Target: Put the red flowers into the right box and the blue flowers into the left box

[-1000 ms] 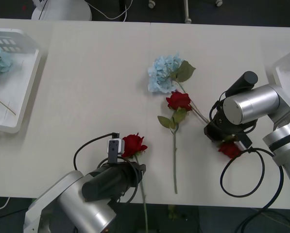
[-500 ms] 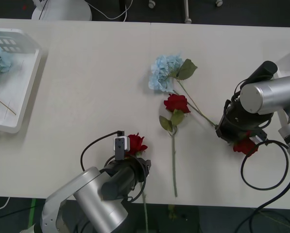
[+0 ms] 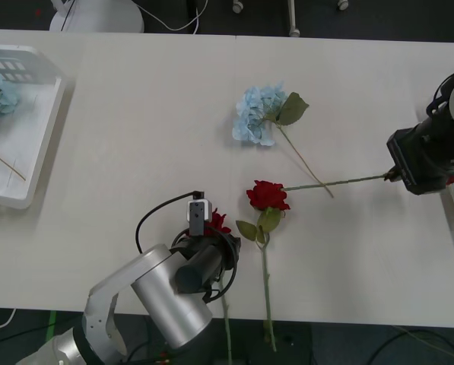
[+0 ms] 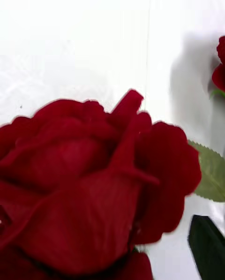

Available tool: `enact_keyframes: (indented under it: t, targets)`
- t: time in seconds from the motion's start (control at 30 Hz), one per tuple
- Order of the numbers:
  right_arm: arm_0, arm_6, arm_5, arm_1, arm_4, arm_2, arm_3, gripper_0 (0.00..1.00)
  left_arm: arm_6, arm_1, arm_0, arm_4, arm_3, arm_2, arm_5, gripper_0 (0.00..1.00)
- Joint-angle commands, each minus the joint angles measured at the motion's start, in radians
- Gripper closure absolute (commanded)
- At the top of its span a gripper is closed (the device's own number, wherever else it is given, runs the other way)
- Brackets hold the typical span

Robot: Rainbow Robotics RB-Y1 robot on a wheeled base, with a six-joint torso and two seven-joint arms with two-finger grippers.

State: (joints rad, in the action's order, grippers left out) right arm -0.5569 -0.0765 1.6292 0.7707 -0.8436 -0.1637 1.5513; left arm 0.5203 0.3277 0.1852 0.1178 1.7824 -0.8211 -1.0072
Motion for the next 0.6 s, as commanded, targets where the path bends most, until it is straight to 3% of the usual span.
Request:
enact_keyframes:
  t: [0.03,0.37,0.57,0.6]
  targets:
    - [-0.104,0.304,0.011,0.079,0.032,0.035,0.023,1.0,-0.006,-0.027,0.033,0.0,-0.04,-0.03,-0.004,0.2]
    - [-0.245,1.255,-0.017,0.134,0.261,0.047,-0.181,1.0,0.133,-0.016,0.048,0.02,-0.04,-0.03,-0.18,0.2]
    - [-0.314,1.509,-0.201,0.137,0.316,0.05,-0.361,1.0,0.142,-0.013,0.046,0.022,-0.041,-0.03,-0.217,0.2]
    - [-0.324,1.552,-0.238,0.137,0.327,0.05,-0.392,1.0,0.147,-0.012,0.048,0.022,-0.041,-0.03,-0.218,0.3]
